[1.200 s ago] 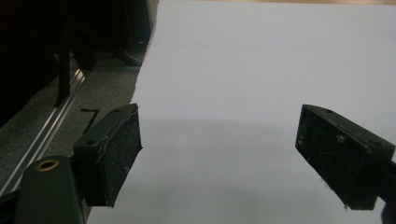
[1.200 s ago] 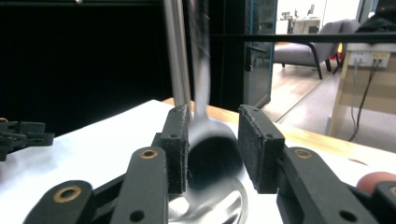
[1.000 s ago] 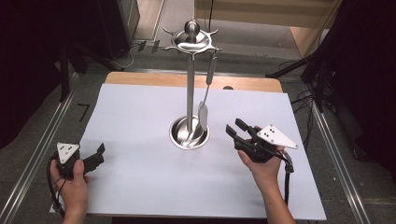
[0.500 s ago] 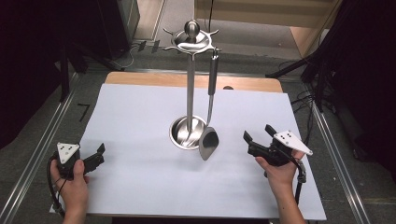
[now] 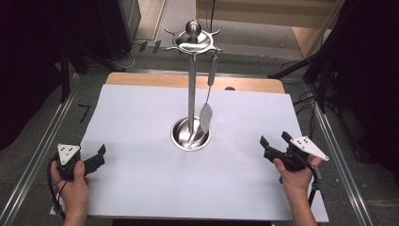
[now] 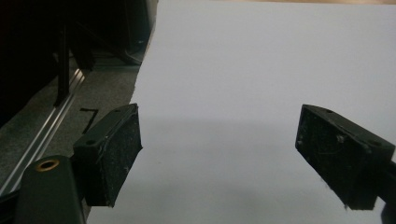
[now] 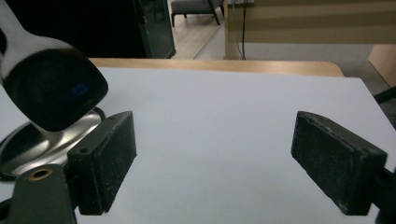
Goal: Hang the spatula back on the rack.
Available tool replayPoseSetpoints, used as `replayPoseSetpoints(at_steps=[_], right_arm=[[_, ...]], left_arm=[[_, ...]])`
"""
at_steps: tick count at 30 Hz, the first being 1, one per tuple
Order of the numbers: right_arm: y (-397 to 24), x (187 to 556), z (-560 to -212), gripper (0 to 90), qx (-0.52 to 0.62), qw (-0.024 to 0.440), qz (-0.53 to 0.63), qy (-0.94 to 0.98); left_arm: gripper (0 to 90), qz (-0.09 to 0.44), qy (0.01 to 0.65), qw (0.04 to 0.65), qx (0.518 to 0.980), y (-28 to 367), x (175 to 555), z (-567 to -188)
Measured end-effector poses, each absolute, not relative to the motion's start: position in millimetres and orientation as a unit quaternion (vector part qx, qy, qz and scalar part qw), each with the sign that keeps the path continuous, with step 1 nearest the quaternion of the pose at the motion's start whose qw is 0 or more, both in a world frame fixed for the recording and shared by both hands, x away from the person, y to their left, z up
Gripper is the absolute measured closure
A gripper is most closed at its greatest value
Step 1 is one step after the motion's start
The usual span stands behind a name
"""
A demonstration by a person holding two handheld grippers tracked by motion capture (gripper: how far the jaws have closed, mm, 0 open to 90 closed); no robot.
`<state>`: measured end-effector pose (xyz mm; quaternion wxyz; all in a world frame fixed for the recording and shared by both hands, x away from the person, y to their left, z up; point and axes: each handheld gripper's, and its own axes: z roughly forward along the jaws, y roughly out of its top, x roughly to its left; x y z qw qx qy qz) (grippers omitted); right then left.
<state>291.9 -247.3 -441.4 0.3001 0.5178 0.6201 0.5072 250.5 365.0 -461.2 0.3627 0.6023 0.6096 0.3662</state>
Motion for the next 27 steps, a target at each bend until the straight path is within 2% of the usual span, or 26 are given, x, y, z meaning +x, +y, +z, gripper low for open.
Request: replayPoseSetpoints(at_steps=[27], right_arm=[[-299, 278, -474, 15.4, 0.559, 0.314, 0.455, 0.618]], left_arm=[[15.3, 0.370, 0.607, 0.366, 0.601, 365, 249, -461]])
